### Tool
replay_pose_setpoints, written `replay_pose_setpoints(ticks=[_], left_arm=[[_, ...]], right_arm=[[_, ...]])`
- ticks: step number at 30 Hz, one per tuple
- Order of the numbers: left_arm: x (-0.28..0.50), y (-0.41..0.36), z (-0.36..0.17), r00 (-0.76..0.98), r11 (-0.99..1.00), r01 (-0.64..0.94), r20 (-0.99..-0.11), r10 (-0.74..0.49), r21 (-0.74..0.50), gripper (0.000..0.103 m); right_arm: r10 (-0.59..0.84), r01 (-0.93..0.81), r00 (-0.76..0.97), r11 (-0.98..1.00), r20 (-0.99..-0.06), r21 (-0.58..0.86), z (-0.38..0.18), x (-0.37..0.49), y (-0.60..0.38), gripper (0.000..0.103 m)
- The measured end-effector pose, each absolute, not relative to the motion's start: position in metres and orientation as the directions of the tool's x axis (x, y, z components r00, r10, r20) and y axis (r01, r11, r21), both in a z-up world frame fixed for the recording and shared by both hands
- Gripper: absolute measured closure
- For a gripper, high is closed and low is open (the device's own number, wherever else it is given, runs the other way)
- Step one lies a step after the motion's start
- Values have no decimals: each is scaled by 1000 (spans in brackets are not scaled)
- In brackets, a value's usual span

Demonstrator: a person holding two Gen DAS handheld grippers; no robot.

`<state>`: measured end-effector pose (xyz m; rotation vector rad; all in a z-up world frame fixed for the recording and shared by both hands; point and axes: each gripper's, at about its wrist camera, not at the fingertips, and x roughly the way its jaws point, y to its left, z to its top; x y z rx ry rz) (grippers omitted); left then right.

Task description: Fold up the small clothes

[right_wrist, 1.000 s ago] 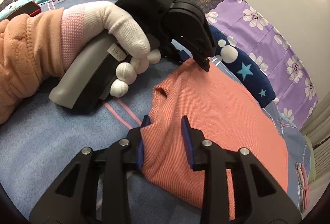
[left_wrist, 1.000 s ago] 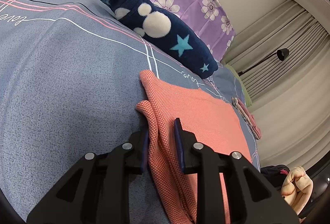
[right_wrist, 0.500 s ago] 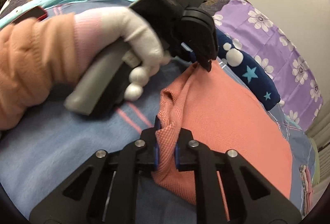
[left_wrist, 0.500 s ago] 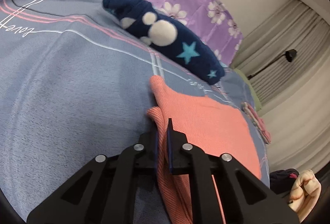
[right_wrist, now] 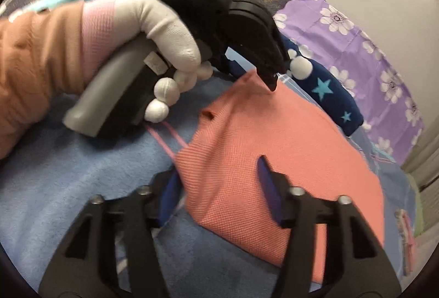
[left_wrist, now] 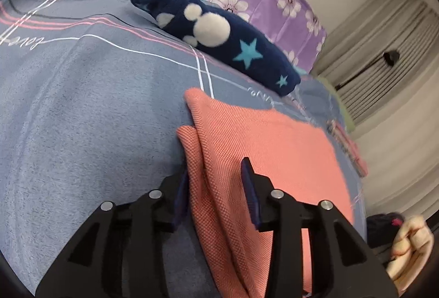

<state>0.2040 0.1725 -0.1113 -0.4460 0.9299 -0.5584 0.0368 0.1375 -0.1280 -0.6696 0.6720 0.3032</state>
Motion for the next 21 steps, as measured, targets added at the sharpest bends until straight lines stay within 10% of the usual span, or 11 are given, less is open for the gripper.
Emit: replay_pose_setpoints(ticks=[2,3,21], left_arm=[[207,168,-111,482,785,243,-631,-608,-570,80],[211,168,-112,476,784,232,-635,-608,-576,91],[203,77,-17,513,795,371,-608,-606,-480,93]], right_arm=[[62,-475,752,741,-656,-475,-131,44,143,60],[59,-478,737,749,-673,-458,-131,49,142,93],[190,-294,807,950,-560,-102,-43,38,0,93]])
